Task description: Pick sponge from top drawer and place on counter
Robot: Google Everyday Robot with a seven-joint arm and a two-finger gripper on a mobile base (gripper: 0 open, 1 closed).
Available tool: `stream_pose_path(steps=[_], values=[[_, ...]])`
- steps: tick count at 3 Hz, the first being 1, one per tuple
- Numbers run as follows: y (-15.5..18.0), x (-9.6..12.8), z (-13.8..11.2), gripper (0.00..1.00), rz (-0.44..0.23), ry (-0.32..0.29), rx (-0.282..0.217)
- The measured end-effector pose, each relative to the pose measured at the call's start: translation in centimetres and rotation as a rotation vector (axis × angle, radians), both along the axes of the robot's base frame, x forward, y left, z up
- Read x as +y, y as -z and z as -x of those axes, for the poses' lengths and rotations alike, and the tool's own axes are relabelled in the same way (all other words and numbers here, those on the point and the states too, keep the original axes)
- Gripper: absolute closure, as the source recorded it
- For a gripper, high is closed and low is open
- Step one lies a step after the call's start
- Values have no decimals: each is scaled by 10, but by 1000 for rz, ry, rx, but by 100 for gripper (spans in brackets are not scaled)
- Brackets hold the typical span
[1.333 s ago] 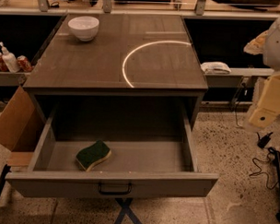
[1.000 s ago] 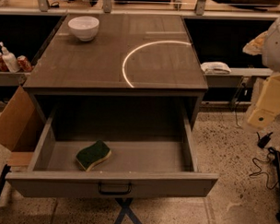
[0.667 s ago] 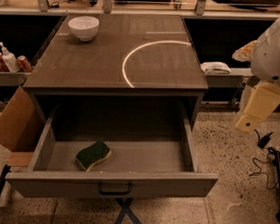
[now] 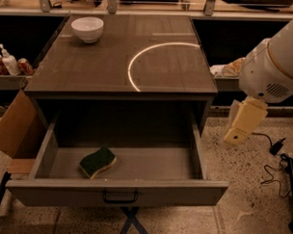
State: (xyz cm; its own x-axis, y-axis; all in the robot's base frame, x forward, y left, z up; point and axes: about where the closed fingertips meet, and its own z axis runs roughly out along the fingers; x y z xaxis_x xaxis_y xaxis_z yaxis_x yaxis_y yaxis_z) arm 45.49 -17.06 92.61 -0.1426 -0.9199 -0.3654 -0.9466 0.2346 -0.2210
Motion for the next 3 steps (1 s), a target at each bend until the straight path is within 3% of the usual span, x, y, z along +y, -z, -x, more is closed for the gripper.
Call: stream_pose_path(steps=[1, 3], values=[[20, 7, -4, 0, -42, -22, 29], [94, 60, -26, 0, -91, -133, 116]])
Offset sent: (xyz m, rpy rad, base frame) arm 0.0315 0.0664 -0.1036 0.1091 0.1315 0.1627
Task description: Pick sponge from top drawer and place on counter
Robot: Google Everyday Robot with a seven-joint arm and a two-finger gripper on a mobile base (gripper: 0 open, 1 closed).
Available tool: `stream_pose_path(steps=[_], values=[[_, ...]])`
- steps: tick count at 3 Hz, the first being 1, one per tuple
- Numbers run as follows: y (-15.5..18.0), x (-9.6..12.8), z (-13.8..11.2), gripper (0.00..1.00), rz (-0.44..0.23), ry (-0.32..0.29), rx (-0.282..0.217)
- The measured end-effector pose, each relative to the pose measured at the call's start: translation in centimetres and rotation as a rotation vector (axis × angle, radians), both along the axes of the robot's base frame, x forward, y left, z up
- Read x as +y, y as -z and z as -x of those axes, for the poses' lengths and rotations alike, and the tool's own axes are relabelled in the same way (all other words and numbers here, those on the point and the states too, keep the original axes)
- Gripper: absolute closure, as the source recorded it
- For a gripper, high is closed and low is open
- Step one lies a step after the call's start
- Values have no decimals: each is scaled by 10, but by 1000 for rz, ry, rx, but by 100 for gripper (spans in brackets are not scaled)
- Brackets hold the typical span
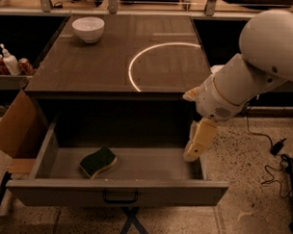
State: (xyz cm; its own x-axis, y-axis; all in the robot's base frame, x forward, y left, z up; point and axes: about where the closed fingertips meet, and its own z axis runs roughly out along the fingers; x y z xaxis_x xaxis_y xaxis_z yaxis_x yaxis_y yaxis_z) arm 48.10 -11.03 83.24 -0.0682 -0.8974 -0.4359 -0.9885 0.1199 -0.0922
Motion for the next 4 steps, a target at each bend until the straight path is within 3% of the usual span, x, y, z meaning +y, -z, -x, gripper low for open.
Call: stream_pose_path(steps=[1, 2, 3, 4], values=[[35, 23, -5, 0, -51, -34, 44], [59, 47, -11, 0, -121, -51, 56], [80, 69, -19, 0, -172, -22, 42], [79, 72, -29, 0, -183, -5, 7]])
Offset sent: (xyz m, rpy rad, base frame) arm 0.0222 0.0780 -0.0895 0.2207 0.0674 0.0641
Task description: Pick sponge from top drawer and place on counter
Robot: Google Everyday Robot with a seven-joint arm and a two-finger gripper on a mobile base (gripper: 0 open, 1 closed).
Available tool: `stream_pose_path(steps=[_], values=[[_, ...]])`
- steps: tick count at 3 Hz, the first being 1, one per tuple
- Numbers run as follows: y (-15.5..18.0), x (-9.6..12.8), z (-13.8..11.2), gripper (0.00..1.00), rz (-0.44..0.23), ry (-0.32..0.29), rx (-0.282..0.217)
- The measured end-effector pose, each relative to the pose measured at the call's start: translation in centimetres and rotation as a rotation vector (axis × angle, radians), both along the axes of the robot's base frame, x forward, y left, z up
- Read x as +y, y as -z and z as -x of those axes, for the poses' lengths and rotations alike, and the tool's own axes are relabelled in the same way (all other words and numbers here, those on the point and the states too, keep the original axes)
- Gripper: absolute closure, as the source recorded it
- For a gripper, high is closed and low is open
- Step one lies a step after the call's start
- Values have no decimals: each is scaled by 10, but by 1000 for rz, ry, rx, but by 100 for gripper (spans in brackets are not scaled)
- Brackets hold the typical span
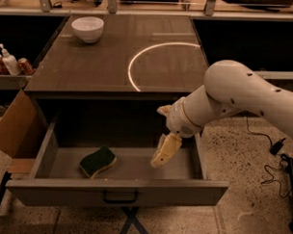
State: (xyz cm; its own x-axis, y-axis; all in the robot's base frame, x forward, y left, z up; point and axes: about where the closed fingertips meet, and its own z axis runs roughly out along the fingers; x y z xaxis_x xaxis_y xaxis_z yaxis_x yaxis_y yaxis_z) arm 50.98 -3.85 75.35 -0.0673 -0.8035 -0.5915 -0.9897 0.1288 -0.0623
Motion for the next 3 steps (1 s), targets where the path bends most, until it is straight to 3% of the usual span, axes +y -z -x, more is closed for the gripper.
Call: stream_pose_path(steps=[1, 3], values=[[0, 0, 0, 0, 0, -1, 0], [18, 37, -15, 0, -39, -129, -5]])
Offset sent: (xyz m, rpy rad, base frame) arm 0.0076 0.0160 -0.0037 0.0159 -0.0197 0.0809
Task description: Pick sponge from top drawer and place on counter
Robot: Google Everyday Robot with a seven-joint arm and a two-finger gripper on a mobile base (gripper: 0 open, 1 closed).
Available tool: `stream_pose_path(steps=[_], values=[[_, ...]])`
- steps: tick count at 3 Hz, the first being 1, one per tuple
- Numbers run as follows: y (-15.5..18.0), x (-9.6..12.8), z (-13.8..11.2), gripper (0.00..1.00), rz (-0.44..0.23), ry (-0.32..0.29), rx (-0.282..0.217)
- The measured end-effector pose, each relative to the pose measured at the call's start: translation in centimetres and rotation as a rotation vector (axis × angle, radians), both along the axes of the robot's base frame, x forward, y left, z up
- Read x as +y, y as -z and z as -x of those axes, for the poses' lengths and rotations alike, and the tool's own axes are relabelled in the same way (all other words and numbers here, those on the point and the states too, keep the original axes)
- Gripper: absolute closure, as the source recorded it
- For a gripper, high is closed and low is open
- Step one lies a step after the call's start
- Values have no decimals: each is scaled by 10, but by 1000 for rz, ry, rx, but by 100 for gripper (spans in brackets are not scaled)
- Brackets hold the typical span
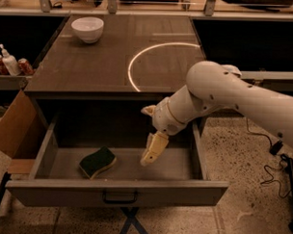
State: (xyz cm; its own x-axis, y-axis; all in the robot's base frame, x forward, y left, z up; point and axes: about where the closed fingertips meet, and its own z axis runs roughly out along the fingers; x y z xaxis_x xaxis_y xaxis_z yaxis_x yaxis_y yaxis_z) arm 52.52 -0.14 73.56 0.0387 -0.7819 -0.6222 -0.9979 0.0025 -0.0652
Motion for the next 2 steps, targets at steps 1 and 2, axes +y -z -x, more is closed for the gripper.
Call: stream_pose_path(steps=[1, 2], values=[[22, 25, -10, 0, -27, -57, 14], [45, 47, -12, 0, -30, -88, 13]])
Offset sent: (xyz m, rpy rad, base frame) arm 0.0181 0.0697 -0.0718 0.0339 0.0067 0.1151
